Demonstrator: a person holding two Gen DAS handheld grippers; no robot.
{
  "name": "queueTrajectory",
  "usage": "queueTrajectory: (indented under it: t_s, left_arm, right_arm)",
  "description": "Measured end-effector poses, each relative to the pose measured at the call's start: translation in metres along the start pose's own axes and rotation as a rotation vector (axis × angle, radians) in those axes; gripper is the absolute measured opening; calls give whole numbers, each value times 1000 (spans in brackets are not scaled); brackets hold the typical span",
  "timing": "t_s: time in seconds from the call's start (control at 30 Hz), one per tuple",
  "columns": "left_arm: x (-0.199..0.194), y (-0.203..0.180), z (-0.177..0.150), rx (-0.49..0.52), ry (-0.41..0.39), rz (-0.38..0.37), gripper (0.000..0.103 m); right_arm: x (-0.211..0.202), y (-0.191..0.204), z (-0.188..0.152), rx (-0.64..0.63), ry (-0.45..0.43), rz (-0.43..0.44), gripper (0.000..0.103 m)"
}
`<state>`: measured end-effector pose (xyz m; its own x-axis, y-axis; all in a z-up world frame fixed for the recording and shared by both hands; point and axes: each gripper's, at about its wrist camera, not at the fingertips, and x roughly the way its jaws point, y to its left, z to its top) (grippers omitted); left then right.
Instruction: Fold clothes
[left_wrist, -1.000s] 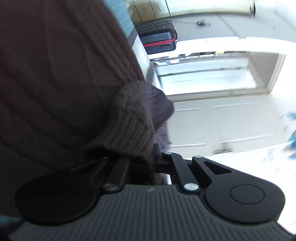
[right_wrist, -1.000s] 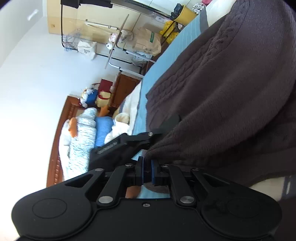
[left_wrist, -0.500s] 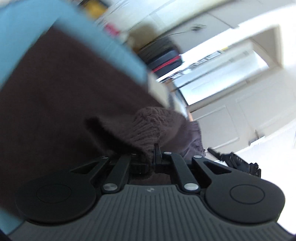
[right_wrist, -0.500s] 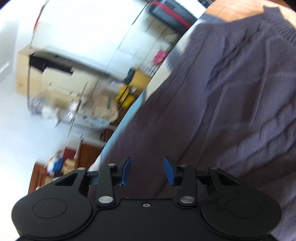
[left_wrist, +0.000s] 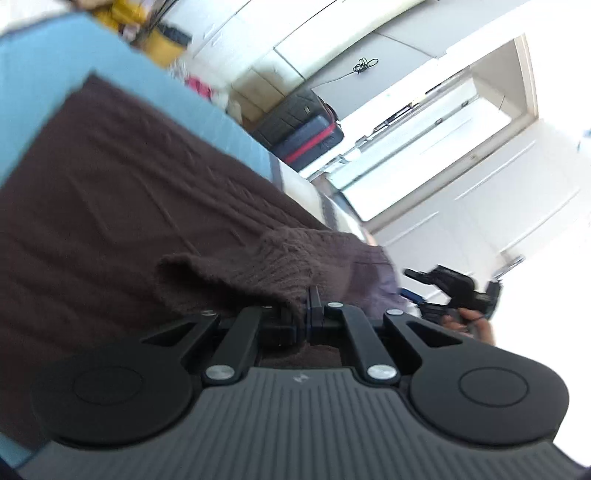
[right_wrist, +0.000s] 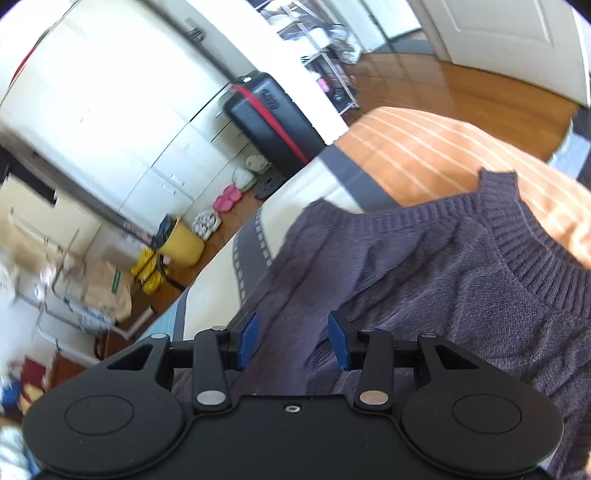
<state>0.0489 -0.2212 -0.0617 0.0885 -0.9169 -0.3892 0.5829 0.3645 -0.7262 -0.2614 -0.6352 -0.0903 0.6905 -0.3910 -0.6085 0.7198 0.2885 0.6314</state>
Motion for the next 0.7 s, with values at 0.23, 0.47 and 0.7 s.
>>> queueTrajectory:
  t_s: [0.23,0.47,0.7]
  left_arm:
    - [8,-28,0,125,-83,-52,3]
    - [4,-74,-16,300,-25,-246,3]
    - [34,-85,-75,578,391,-224,3]
  right_arm:
    - [5,2,-9,-42,40,31,47]
    - [-10,16,-12,-208,20,-66,48]
    - [-34,3,-11,-161,7,-33,49]
